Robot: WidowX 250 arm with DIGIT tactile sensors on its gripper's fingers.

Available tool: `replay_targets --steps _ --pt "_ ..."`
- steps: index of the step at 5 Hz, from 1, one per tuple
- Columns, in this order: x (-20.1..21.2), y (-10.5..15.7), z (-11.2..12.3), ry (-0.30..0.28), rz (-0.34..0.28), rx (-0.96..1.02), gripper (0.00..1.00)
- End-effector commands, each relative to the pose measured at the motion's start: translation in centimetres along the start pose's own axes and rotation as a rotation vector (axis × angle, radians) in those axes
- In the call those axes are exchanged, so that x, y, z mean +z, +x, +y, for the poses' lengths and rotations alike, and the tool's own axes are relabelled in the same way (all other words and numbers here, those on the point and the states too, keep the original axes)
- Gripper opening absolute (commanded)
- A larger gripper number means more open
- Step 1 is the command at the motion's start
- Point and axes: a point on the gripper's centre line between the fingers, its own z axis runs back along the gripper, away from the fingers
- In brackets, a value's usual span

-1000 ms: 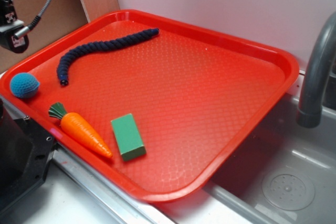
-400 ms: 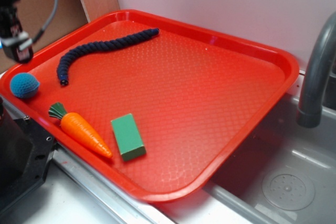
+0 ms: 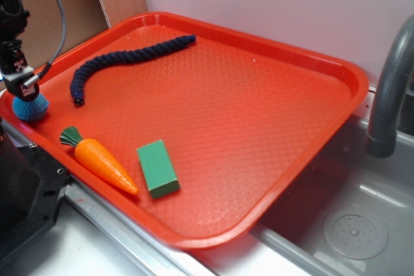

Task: Grab the blue ball.

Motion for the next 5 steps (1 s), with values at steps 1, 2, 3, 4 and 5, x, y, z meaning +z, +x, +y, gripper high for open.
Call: replay_targets --steps 1,2,3,4,5 --pt "-1.6 1.0 -1.1 -0.051 0.024 0.073 1.0" --pt "-1.7 1.0 -2.1 -0.056 0.025 0.074 1.0" --pt "-1.4 0.7 -3.9 -0.051 0.024 0.033 1.0" --pt "-1.6 0.2 -5.2 -0.046 0.023 0.003 0.85" --pt "-1.9 0.0 -5.1 -0.055 0.03 0.013 0.0"
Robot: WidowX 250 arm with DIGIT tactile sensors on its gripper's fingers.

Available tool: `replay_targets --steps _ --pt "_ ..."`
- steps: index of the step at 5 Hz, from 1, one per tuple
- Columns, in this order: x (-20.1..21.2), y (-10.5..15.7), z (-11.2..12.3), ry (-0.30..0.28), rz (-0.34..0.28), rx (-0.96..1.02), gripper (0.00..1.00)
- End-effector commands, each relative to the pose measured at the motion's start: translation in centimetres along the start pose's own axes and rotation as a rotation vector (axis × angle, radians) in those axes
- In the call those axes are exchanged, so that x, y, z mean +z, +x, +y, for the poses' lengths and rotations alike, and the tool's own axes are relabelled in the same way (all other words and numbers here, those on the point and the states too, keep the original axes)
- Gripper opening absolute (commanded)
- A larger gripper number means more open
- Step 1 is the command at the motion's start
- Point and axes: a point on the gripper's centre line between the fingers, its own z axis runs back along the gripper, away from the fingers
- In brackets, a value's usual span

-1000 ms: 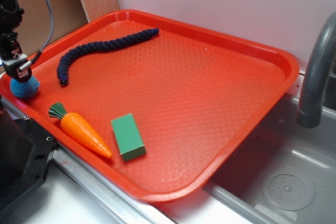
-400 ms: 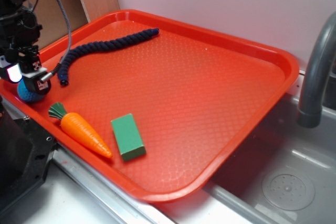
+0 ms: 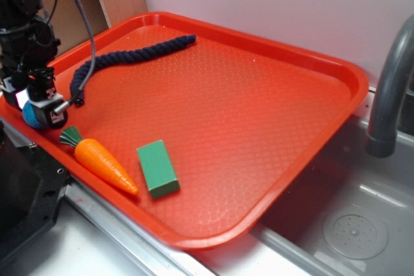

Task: Grab the blue ball.

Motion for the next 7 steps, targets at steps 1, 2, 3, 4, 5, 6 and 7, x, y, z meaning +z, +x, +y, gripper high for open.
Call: replay_targets --steps 1,2,3,4,5,6,7 --pt "-0.1 -0.4 0.3 0.011 -0.013 0.0 0.0" --pt "1.7 -0.6 0.7 0.022 -0.048 0.026 0.0" --pt "6.7 -0.4 0.6 -0.027 -0.072 0.074 0.0" --pt "11.8 -0.4 0.2 -0.068 -0.171 0.085 0.0" --pt "17.0 0.2 -1.1 -0.076 -0.238 0.039 0.0" --pt "20.7 1.3 -3.5 -0.071 -0.24 -0.025 0.0" --pt "20.8 2.7 -5.4 -0.055 -0.209 -0.055 0.0"
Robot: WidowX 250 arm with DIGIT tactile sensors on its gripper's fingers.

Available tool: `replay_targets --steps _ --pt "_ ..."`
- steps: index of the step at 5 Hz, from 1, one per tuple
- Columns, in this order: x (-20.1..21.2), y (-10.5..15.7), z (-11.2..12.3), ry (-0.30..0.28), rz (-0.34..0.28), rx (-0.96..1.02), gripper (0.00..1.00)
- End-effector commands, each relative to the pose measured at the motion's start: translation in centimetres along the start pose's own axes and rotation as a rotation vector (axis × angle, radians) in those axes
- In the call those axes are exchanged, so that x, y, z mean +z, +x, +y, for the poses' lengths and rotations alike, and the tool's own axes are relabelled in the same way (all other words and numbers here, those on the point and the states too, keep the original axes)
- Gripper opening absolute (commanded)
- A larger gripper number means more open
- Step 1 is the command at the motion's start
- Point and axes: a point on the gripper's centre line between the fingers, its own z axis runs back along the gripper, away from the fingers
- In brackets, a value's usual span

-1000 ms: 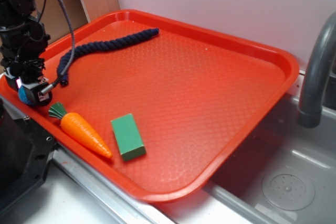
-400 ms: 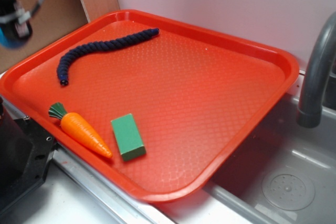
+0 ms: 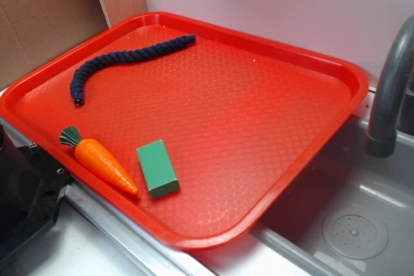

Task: Grab the blue ball.

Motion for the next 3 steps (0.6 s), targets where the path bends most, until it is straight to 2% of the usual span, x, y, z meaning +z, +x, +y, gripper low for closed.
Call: replay_targets --steps 1,3 --pt "0.1 1.9 -3.9 0.053 0.003 -0.075 0.0" --pt "2.2 2.4 -7.1 0.017 -0.001 -0.14 0.0"
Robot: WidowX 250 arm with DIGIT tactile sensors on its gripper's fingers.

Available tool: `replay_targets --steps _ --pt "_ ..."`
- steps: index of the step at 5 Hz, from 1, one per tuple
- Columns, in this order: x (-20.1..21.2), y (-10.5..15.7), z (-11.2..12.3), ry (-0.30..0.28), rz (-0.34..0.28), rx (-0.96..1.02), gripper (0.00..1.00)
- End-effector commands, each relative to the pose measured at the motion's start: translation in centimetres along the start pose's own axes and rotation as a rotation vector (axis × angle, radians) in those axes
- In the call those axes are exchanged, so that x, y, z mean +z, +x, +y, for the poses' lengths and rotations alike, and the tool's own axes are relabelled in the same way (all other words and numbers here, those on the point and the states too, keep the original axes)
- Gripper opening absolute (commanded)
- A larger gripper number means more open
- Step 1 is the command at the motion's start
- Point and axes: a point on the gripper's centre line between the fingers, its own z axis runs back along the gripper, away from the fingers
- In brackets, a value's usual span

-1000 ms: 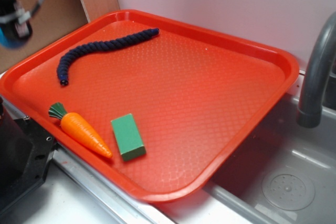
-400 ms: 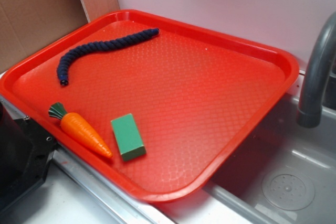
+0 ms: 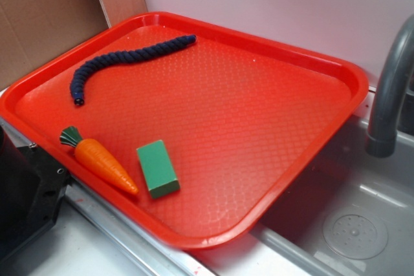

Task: Grab the blue ball.

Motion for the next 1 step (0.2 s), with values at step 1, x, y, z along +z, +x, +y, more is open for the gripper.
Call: replay_targets --steps 1 --pt "1.89 0.19 -1.31 -0.004 -0.044 -0.039 0.0"
